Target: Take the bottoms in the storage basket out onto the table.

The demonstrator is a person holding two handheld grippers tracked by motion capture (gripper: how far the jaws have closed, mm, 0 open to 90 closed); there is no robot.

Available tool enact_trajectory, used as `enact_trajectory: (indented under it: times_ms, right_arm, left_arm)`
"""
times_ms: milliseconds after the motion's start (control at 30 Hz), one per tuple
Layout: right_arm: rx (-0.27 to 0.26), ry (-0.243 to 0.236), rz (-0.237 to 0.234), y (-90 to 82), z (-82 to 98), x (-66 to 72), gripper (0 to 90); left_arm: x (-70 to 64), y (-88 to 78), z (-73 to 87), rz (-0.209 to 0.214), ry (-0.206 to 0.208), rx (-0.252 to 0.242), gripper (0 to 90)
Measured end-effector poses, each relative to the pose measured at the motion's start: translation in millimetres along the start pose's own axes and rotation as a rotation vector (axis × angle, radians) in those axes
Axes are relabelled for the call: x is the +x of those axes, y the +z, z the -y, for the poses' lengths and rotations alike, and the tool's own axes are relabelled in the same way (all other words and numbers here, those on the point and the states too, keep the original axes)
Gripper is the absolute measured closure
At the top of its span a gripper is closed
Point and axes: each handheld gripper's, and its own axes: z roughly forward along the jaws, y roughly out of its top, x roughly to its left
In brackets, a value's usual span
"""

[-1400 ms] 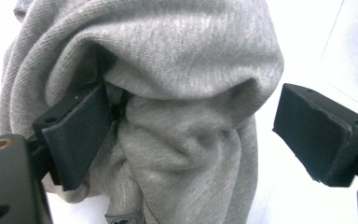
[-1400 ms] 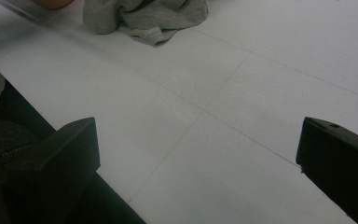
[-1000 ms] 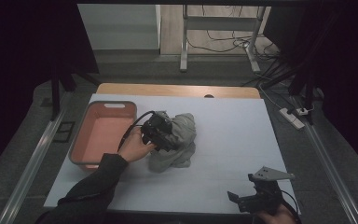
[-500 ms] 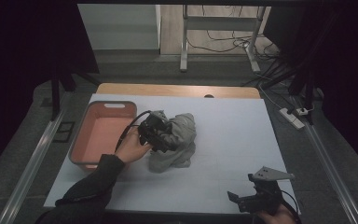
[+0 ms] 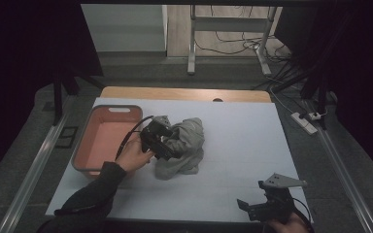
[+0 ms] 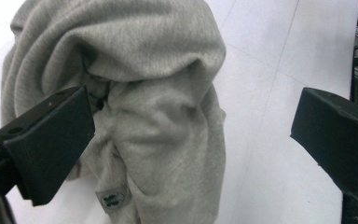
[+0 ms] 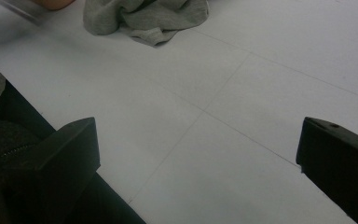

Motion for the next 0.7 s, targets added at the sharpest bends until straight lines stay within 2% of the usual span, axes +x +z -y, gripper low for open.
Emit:
enact_trajectory:
  times_ms: [333, 567, 700]
  right_arm:
    - [0.000, 0.002, -0.001, 0.0, -0.1, 0.0, 0.0]
    - [-0.002, 0.003, -0.001, 0.0, 0.0, -0.3, 0.0]
    - [-0.002, 0.006, -0.002, 0.0, -0.1, -0.4, 0.0]
  left_arm:
    - [-3.7, -9.4, 6.5, -0.028, 0.003, -0.008, 0.0]
    - [-8.6, -16.1, 11.7, -0.081, 0.039, -0.027, 0.0]
    - [-11.1, -17.8, 15.2, -0.094, 0.039, -0.025, 0.0]
